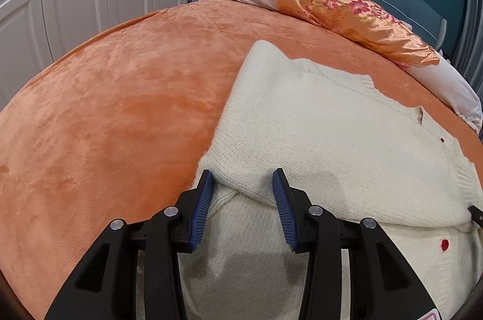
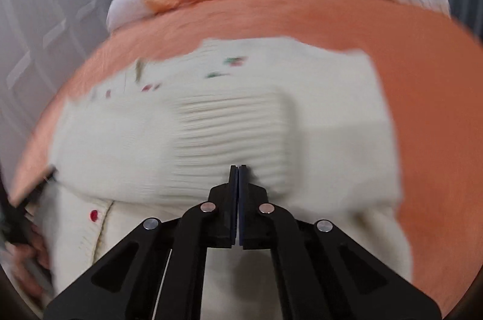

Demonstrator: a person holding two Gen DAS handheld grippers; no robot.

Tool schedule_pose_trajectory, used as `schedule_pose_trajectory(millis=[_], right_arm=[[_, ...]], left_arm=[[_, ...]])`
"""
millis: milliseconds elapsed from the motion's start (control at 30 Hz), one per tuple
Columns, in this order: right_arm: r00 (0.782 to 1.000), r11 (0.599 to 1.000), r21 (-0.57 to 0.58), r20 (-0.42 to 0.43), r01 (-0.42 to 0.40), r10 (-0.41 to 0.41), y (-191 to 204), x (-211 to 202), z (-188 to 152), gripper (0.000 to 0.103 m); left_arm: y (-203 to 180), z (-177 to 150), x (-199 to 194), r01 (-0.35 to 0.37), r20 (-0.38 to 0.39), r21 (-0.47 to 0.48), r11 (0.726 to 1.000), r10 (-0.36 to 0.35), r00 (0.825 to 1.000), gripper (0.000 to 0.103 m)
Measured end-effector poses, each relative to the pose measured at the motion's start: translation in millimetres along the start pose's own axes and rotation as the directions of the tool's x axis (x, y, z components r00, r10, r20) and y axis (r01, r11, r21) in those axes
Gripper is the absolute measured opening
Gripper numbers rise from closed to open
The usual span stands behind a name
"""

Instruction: Fold small clothes

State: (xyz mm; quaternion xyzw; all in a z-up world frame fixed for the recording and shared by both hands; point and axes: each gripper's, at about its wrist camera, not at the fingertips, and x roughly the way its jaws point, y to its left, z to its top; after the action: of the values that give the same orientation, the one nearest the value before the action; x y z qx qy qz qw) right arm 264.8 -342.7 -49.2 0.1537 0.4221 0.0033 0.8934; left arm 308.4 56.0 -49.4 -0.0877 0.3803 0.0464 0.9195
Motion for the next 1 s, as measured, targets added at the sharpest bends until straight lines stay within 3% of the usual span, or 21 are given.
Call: schedule_pose_trajectory(millis=[33, 100, 267, 400, 533, 700, 900, 1000], right_arm=[[1.000, 0.999, 0.042, 0.006, 0.008, -0.008, -13, -9, -3, 0.000], [0.994, 0.991, 0.077, -0.005, 0.113, -0.113, -24, -23, -7, 0.000], [0.993, 0.987, 0.110, -0.011, 0.121, -0.121, -37, -97, -43, 0.010], [0.990, 0.986, 0.101, -0.043, 0.135, -0.131, -44, -158, -99, 0.051], [0.988, 0.982, 0.146, -0.110, 0.120, -0.104, -47, -200, -159, 0.057], [0.981, 0.971, 0.230, -0.193, 0.068, -0.023, -45, -215, -210, 0.060], [0.974, 0.941, 0.336, -0.197, -0.039, 0.110, -31, -214, -240, 0.060], [0.974, 0.949, 0.313, -0.197, -0.042, 0.108, -20, -205, -240, 0.060]], left_arm=[[0, 0, 0, -0.001, 0.000, 0.001, 1.000, 0.001, 1.000, 0.041], [0, 0, 0, -0.001, -0.002, 0.000, 1.000, 0.001, 1.000, 0.041], [5, 6, -15, 0.031, -0.038, -0.003, 1.000, -0.031, 0.999, 0.042], [23, -11, -56, 0.066, -0.119, 0.029, 0.997, -0.062, 0.991, 0.049], [70, -47, -112, 0.131, -0.185, -0.036, 0.991, -0.136, 0.973, 0.061], [114, -89, -158, 0.158, -0.255, -0.126, 0.979, -0.186, 0.949, 0.061], [115, -131, -181, 0.220, -0.324, -0.171, 0.960, -0.266, 0.908, 0.061], [108, -139, -184, 0.227, -0.318, -0.157, 0.961, -0.267, 0.910, 0.061]])
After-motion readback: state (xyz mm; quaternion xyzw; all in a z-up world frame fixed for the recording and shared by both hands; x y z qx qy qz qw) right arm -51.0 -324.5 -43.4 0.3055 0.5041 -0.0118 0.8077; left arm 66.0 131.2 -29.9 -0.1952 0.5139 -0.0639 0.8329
